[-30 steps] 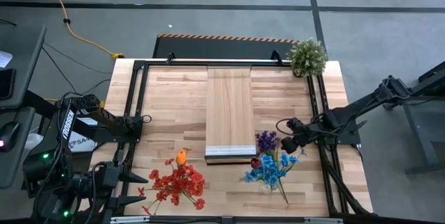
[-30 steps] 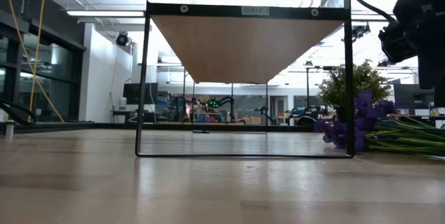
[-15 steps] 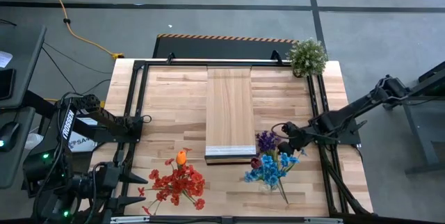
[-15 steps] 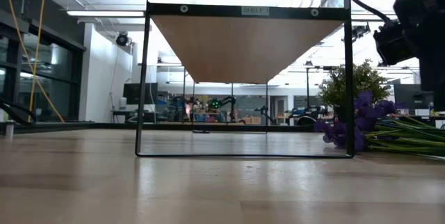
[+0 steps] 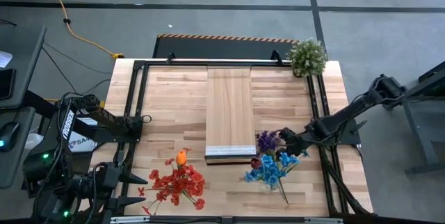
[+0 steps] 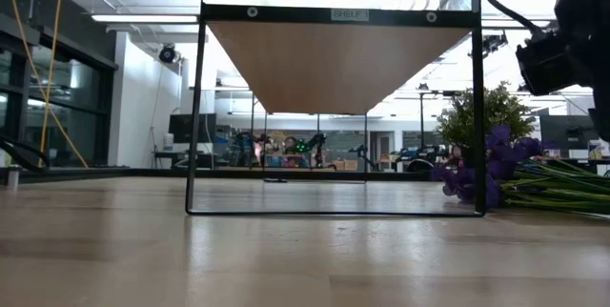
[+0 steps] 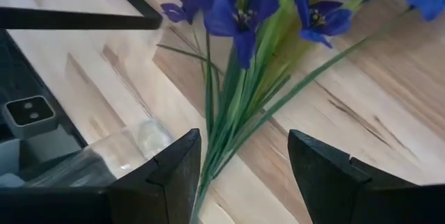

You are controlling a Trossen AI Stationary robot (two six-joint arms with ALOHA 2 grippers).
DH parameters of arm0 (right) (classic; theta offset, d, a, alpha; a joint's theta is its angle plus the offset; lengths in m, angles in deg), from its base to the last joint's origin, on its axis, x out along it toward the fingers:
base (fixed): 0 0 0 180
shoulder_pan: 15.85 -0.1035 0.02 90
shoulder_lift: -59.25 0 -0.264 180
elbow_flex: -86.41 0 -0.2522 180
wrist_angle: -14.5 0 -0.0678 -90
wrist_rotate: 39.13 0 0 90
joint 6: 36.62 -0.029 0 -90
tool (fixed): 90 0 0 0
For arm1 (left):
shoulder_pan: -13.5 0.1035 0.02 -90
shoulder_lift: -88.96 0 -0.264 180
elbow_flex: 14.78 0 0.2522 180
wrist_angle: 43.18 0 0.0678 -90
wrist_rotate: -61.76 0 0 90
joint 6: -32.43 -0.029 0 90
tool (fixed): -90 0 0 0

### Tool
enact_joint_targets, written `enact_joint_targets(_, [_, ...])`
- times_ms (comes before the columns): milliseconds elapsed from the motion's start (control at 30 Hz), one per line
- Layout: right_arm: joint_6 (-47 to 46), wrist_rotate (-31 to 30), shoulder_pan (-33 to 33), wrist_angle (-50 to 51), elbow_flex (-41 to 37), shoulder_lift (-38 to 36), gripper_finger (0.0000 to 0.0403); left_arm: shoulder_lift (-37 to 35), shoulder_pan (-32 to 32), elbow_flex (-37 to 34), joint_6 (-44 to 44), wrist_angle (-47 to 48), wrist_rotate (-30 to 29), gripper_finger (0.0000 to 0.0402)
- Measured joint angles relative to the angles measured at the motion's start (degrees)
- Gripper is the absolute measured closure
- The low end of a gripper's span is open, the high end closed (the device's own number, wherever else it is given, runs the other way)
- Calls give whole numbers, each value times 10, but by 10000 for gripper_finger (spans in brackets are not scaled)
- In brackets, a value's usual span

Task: Pick and place flowers into a vace then onto a shelf
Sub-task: Put the violet flowers into the right transparent vase

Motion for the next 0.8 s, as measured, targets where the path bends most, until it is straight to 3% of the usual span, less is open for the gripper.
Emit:
enact_joint_targets(367, [-8,2,-13,-60,0,53,196,0,0,0,0,0,0,169])
enact_joint_targets(800, [-57,-18,-13,-61,0,107,201,0,0,0,0,0,0,169])
